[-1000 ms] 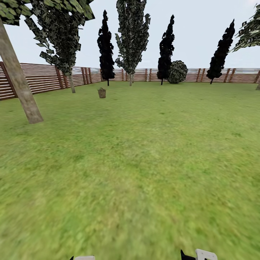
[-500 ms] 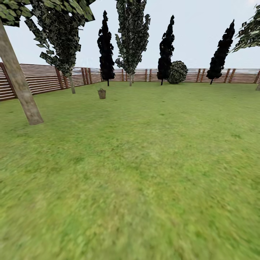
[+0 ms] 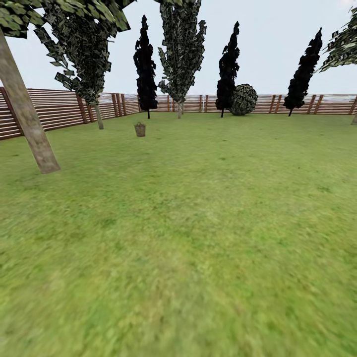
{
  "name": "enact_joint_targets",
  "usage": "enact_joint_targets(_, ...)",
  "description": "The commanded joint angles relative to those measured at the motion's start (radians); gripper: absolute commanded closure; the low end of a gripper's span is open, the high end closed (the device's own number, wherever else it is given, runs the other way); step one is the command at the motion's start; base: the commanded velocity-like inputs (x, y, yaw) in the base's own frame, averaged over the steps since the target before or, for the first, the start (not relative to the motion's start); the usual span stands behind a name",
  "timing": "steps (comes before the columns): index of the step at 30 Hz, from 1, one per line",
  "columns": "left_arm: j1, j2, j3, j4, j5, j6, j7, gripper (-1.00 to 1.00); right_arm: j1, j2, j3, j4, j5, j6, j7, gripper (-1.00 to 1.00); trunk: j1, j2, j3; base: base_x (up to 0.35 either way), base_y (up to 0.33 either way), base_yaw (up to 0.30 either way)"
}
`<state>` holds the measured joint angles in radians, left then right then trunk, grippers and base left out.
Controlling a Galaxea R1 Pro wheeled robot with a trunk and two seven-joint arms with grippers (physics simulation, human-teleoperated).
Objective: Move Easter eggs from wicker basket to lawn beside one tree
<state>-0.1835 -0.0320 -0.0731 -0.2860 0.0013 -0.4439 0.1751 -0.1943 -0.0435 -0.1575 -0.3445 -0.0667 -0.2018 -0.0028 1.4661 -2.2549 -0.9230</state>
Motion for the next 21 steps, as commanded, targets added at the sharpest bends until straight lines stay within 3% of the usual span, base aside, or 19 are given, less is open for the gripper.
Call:
enact_joint_targets(1, -0.001, 0.0, -0.007, 0.003, 0.0, -0.002, 0.009, -1.0, 0.0, 0.0, 0.001, 0.001, -0.007, -0.004, 0.0, -1.0, -0.004, 0.007, 0.002, 0.0, 0.0, 0.0)
enact_joint_targets(17, -0.001, -0.002, -0.008, 0.007, 0.0, -0.003, 0.009, -1.0, 0.0, -0.001, 0.001, 0.001, -0.006, -0.004, 0.0, -1.0, -0.065, 0.119, 0.053, 0.0, 0.0, 0.0)
enact_joint_targets(21, -0.001, -0.002, -0.008, 0.007, 0.0, -0.004, 0.009, -1.0, 0.0, -0.001, 0.001, 0.001, -0.005, -0.004, 0.0, -1.0, -0.065, 0.119, 0.053, 0.0, 0.0, 0.0)
